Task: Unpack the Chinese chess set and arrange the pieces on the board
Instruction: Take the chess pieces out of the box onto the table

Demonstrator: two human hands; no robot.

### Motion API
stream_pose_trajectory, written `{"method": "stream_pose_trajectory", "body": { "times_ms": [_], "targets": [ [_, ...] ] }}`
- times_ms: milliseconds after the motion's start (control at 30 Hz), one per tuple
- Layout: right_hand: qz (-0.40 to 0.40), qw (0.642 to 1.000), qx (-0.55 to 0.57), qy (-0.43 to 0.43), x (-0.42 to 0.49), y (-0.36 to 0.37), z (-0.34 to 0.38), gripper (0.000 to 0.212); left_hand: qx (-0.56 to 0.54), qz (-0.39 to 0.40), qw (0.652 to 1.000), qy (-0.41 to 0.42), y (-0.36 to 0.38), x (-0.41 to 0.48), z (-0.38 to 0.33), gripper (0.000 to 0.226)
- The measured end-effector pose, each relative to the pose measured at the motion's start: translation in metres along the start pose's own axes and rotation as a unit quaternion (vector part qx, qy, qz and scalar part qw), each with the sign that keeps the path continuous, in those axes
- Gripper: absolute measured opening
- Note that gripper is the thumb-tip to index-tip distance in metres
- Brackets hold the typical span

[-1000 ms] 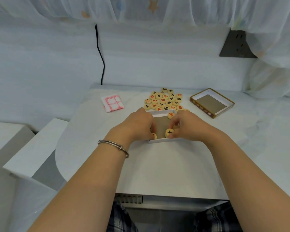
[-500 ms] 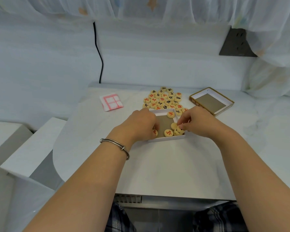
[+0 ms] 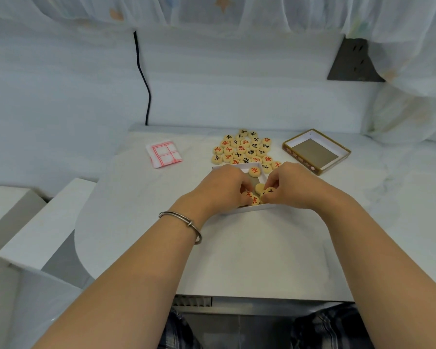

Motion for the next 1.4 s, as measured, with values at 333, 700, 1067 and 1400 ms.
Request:
{"method": "stream_pose_trajectory", "body": {
  "times_ms": [333, 700, 1067, 1400],
  "targets": [
    [0.011, 1.0, -0.007, 0.004, 0.004, 0.0, -0.008, 0.013, 0.013, 0.007, 1.0, 0.01, 0.01, 0.009, -0.008, 0.023],
    [0.011, 1.0, -0.011, 0.005, 0.004, -0.001, -0.009, 0.012, -0.034, 0.023, 0.999, 0.016, 0.017, 0.013, -0.007, 0.018],
    [0.026, 0.999, -0.018, 0.015, 0.003, 0.001, -0.007, 0.015, 0.047, 0.021, 0.999, 0.007, -0.002, 0.009, 0.012, 0.026],
    [0.037, 0.991, -0.126, 0.011, 0.002, 0.007, 0.01, 0.037, 0.087, 0.037, 0.996, 0.001, 0.0, 0.009, 0.013, 0.035]
  ]
}}
Point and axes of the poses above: each hand's wrist, its own x-axis towards the middle knuckle, its own y-axis out of the palm, z = x × y, the point moved 10 cm from there along x, towards the middle knuckle, and after that the axes turned 5 degrees about x, right-handed, at the moved point
